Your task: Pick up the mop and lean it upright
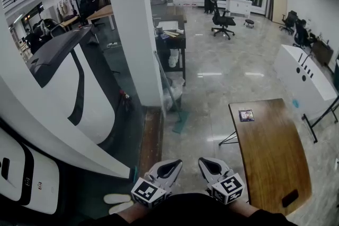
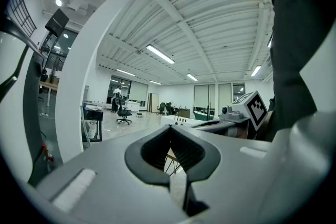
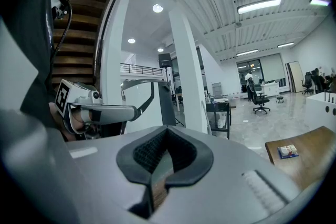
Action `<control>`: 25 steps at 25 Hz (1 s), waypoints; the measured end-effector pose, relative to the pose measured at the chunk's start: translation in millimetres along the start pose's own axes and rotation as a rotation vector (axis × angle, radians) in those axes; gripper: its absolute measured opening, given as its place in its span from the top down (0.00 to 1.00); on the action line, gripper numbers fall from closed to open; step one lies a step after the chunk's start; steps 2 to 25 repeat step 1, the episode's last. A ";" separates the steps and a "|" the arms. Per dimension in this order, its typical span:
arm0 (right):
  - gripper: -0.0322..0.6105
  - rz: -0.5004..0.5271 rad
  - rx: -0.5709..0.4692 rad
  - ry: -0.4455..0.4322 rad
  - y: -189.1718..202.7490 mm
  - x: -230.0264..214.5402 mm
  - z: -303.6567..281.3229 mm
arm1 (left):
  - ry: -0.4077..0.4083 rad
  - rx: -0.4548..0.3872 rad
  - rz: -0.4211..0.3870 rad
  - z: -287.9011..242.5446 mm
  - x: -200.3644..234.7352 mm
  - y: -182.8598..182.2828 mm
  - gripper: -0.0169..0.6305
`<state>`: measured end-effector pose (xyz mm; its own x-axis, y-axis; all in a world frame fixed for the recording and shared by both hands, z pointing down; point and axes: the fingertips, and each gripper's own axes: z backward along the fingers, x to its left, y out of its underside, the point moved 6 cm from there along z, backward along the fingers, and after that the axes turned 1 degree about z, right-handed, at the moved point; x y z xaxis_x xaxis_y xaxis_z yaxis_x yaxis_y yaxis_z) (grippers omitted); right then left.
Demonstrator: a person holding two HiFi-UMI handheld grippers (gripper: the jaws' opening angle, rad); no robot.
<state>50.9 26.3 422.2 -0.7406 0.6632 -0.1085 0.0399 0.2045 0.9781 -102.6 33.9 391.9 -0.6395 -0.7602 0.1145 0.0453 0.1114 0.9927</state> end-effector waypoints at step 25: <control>0.95 -0.001 0.002 -0.001 0.3 0.0 0.8 | 0.001 0.001 -0.001 -0.1 -1.0 0.2 0.94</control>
